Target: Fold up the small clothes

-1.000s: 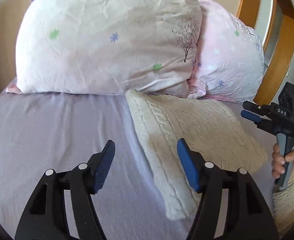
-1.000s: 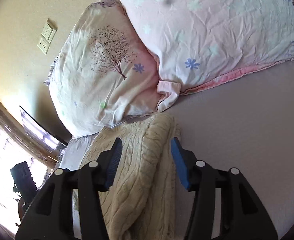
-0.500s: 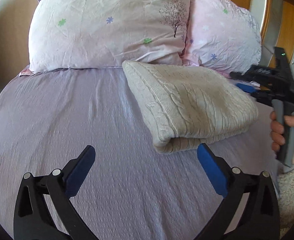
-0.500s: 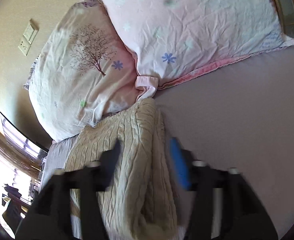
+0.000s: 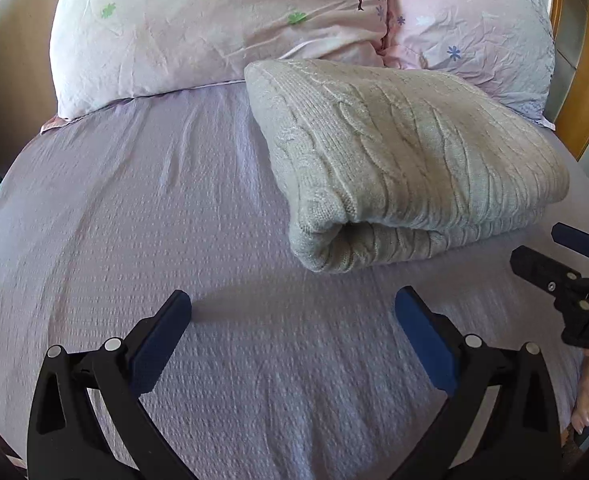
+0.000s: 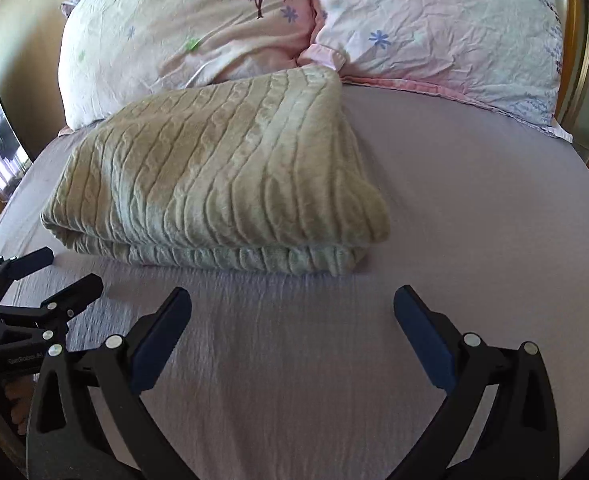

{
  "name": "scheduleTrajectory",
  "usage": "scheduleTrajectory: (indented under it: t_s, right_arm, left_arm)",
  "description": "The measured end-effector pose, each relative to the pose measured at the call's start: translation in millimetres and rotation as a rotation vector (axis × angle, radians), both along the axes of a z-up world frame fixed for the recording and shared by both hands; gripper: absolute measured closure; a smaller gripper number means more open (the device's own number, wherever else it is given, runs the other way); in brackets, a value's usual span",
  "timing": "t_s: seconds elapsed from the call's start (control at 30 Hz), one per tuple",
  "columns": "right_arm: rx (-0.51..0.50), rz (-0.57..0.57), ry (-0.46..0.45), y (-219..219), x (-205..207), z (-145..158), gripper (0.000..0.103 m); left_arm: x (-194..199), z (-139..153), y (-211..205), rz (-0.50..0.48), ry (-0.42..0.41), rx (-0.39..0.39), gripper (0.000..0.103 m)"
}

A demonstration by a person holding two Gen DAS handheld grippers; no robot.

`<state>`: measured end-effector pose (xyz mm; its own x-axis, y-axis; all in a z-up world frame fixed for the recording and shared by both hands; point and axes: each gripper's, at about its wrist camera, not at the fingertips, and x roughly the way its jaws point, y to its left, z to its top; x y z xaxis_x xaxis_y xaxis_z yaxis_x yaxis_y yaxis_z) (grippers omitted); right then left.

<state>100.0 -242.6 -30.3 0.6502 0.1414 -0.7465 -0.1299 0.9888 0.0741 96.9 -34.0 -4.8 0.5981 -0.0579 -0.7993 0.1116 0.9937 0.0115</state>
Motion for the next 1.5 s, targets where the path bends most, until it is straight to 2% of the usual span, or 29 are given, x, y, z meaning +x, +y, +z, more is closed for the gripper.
scheduleTrajectory:
  t_s: [0.13, 1.5]
  right_arm:
    - [-0.071, -0.005, 0.028, 8.8, 2.1, -5.1, 0.002]
    - [-0.069, -0.015, 0.03, 8.7, 1.3, -5.5, 0.002]
  left_arm:
    - [0.2, -0.3, 0.8, 0.005, -0.002, 0.01, 0.001]
    - [1.3, 1.2, 0.8, 0.001, -0.004, 0.011, 0.001]
